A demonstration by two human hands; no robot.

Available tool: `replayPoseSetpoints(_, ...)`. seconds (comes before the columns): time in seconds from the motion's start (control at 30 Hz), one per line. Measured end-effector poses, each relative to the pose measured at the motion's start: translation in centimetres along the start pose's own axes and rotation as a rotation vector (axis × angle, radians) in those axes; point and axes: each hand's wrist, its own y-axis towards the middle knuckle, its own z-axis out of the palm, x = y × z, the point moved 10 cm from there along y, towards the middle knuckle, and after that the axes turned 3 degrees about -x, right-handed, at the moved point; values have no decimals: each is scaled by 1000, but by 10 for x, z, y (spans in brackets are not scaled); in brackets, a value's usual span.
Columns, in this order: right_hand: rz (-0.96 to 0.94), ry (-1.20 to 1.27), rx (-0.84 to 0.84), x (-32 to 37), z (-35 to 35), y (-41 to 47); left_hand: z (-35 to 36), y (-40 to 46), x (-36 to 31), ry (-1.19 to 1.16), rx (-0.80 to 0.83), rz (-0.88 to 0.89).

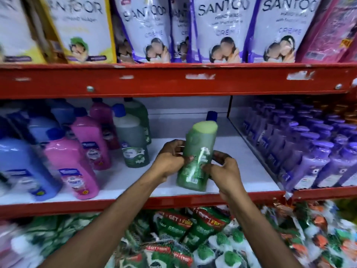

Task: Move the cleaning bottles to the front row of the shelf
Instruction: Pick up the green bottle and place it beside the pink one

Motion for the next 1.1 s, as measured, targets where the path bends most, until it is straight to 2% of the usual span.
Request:
replayPoseSetpoints(0.17, -103, -21, 78, 14, 81, -42, -93, -37, 17, 16, -106, 55)
replayPoseSetpoints(0.4, -234, -101, 115, 31, 151, -71, -174, -62, 33, 125, -298, 104)
replayPoseSetpoints(0.57, -264, -134, 96, 23, 167, -75, -191, -57, 69, 207, -370, 89)
replayPoseSetpoints(0.77, -283, -153, 86, 15, 165, -80, -182, -74, 52, 262, -351, 136)
replayPoseSetpoints(0.97, -351, -136, -62, 4, 151, -109, -179, -79, 49, 271, -307, 159)
replayPoseSetpoints(1.1, -335, -121, -13, -2, 159, -107, -182, -88, 44, 281, -341, 188)
